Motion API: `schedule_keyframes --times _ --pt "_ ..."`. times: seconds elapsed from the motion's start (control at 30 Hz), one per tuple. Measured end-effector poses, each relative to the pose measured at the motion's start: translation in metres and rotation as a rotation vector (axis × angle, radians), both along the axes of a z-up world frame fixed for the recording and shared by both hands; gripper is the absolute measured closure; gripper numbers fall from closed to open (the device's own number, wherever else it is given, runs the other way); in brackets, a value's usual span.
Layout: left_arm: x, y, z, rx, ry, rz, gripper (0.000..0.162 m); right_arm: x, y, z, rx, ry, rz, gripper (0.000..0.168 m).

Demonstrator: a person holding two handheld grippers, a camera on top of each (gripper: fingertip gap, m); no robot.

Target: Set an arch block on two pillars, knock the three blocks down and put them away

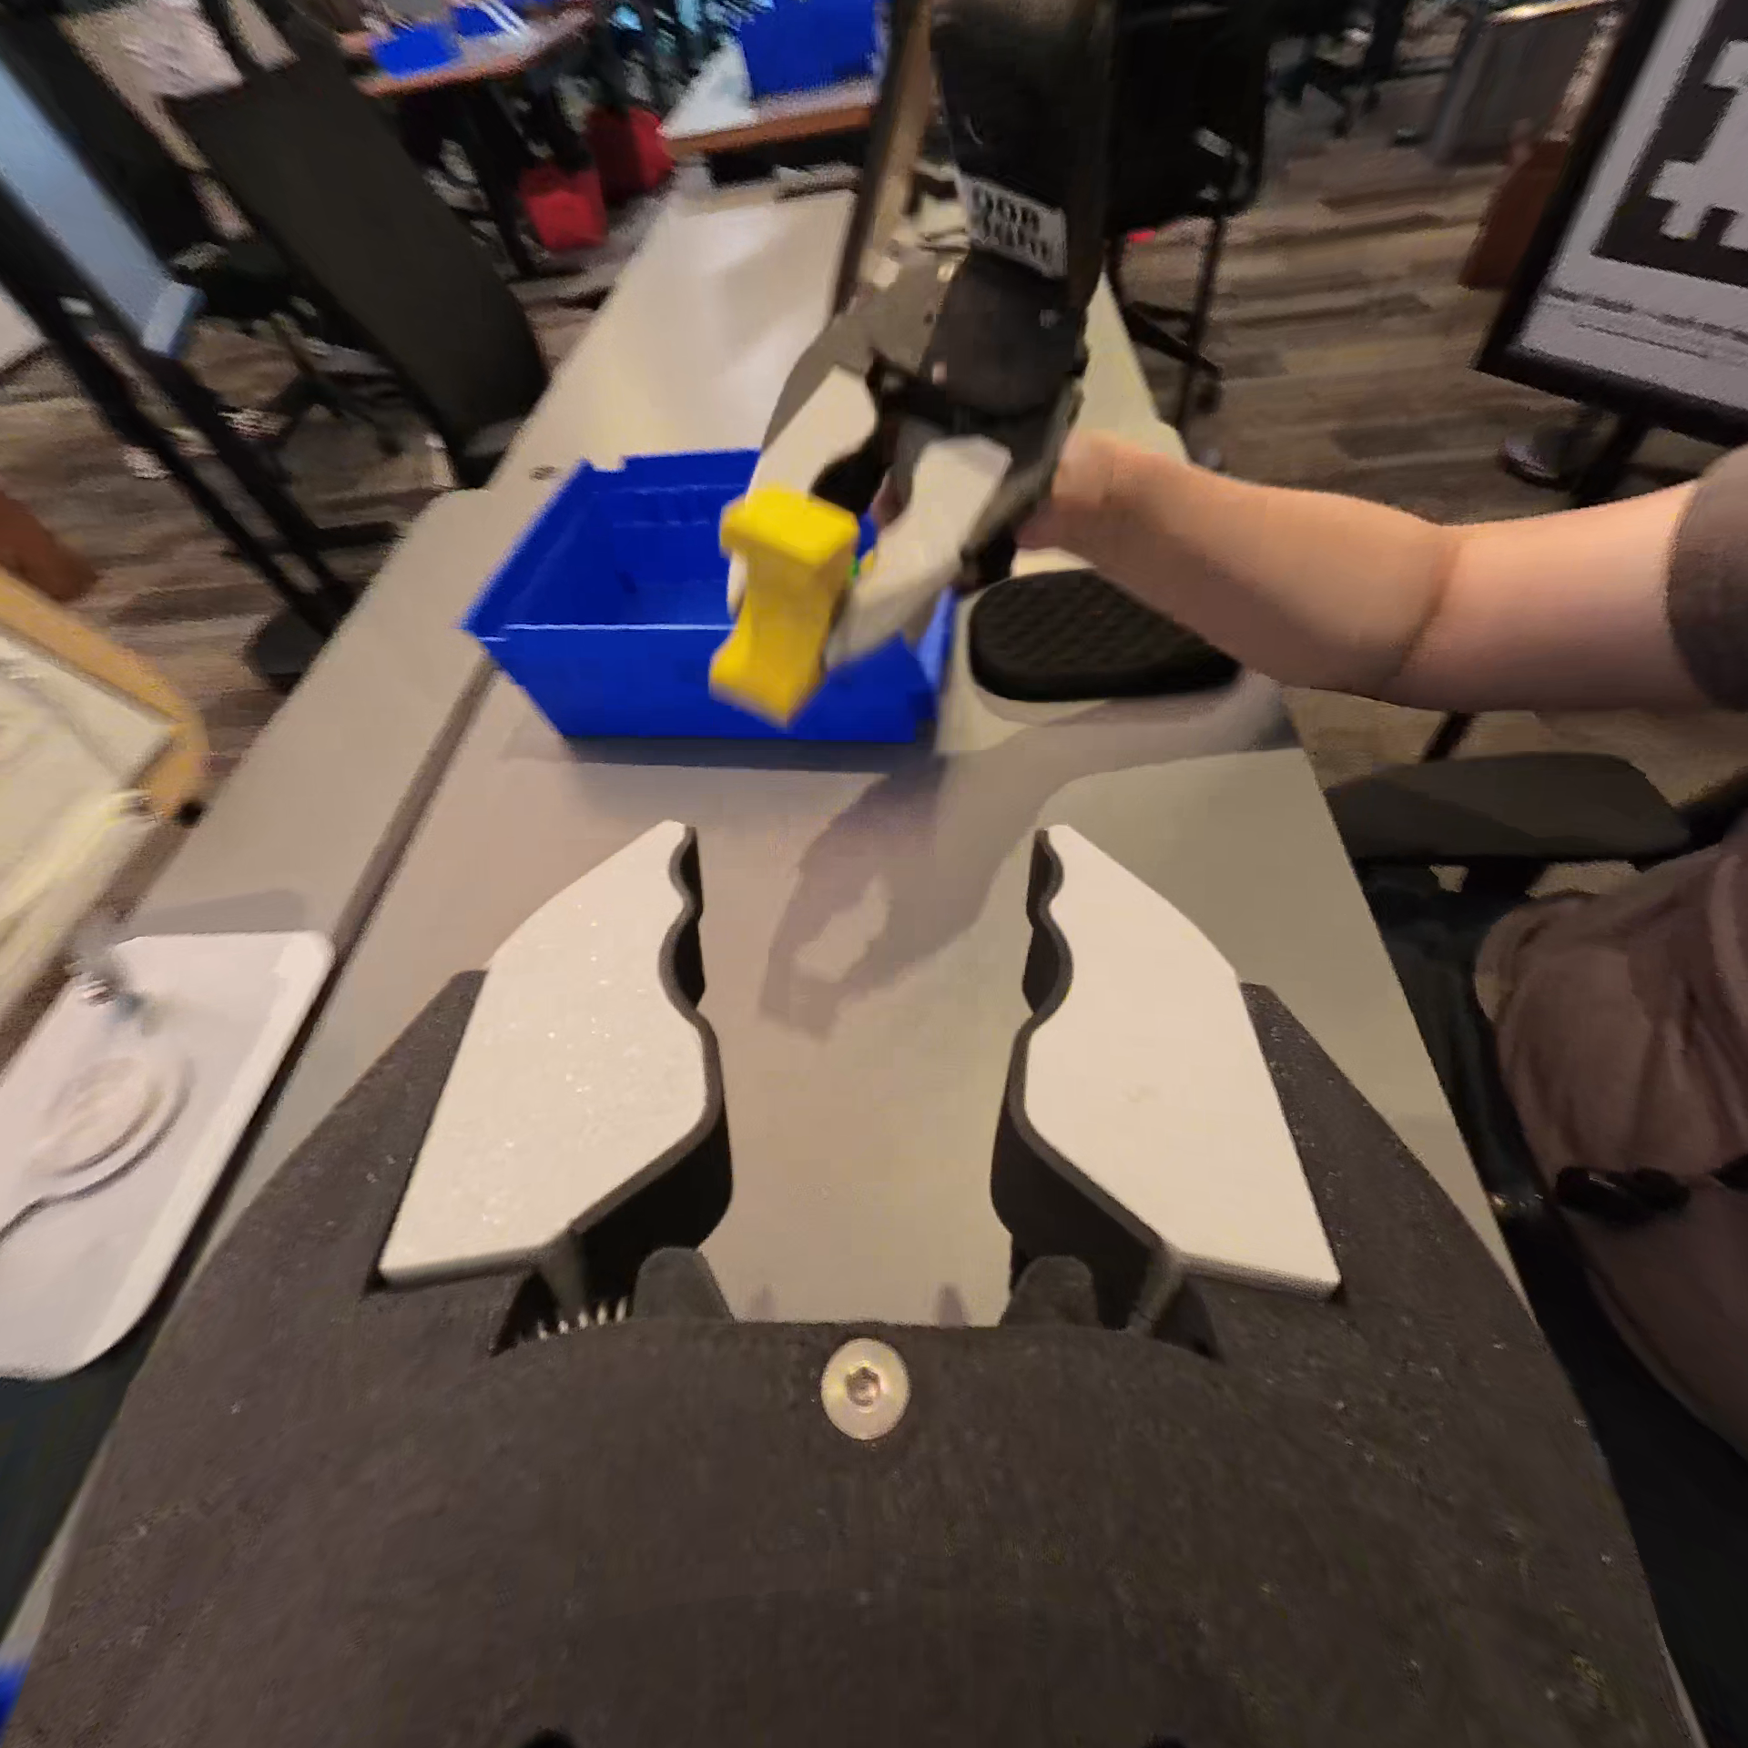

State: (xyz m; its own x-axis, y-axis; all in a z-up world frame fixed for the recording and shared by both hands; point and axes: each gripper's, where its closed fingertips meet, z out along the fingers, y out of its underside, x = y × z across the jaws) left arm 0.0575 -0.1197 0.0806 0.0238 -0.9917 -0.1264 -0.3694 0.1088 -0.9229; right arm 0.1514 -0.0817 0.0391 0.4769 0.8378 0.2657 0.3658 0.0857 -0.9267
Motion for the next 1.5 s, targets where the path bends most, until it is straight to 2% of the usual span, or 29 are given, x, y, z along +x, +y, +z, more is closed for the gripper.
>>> schedule_keyframes --times 0.07,0.1,0.17,0.2,0.27,0.3,0.37,0.43,0.5,0.57,0.67,0.8,0.9,1.0,1.17,1.33,1.4,1.43,1.5 --pt "-0.028 0.018 0.010 0.042 -0.009 0.122 0.096 0.074 0.037 0.005 -0.126 -0.018 -0.220 0.135" --pt "-0.045 0.030 0.010 0.068 0.014 0.207 0.096 0.119 0.058 -0.003 -0.222 -0.028 -0.377 0.135" --pt "-0.084 0.050 0.000 0.111 0.131 0.360 0.106 0.199 0.080 -0.045 -0.517 -0.114 -0.650 0.134" --pt "-0.112 0.066 -0.009 0.152 0.230 0.491 0.110 0.228 0.083 -0.070 -0.642 -0.167 -0.731 0.134" --pt "-0.171 0.090 -0.025 0.200 0.414 0.731 0.110 0.265 0.085 -0.112 -0.792 -0.269 -0.835 0.134" --pt "-0.196 0.094 -0.036 0.166 0.485 0.808 0.109 0.276 0.085 -0.130 -0.839 -0.320 -0.866 0.134" --pt "-0.230 0.099 -0.057 0.049 0.575 0.911 0.106 0.288 0.083 -0.160 -0.908 -0.407 -0.898 0.134" --pt "-0.243 0.107 -0.070 -0.019 0.586 0.949 0.107 0.293 0.085 -0.176 -0.928 -0.451 -0.921 0.133" --pt "-0.247 0.117 -0.085 -0.094 0.588 0.960 0.110 0.292 0.090 -0.177 -0.910 -0.435 -0.942 0.133" --pt "-0.241 0.124 -0.100 -0.212 0.561 0.943 0.108 0.291 0.095 -0.171 -0.865 -0.439 -0.954 0.120" --pt "-0.240 0.145 -0.116 -0.332 0.512 1.022 0.113 0.286 0.099 -0.158 -0.791 -0.436 -0.943 0.120" --pt "-0.231 0.173 -0.144 -0.577 0.395 1.161 0.110 0.277 0.101 -0.142 -0.723 -0.422 -0.909 0.120" --pt "-0.245 0.187 -0.176 -0.595 0.503 1.291 0.105 0.267 0.105 -0.130 -0.667 -0.392 -0.879 0.120" --pt "-0.260 0.192 -0.193 -0.597 0.573 1.386 0.099 0.253 0.106 -0.120 -0.625 -0.381 -0.835 0.120" --pt "-0.266 0.190 -0.218 -0.716 0.606 1.408 0.100 0.235 0.103 -0.112 -0.560 -0.440 -0.780 0.119" --pt "-0.280 0.180 -0.235 -0.806 0.709 1.456 0.092 0.218 0.099 -0.105 -0.515 -0.483 -0.738 0.120" --pt "-0.277 0.181 -0.235 -0.824 0.675 1.427 0.109 0.210 0.098 -0.103 -0.497 -0.495 -0.716 0.120" --pt "-0.279 0.181 -0.234 -0.808 0.683 1.416 0.124 0.207 0.098 -0.102 -0.486 -0.503 -0.712 0.120" --pt "-0.281 0.181 -0.234 -0.781 0.700 1.385 0.125 0.204 0.097 -0.101 -0.476 -0.519 -0.710 0.121"
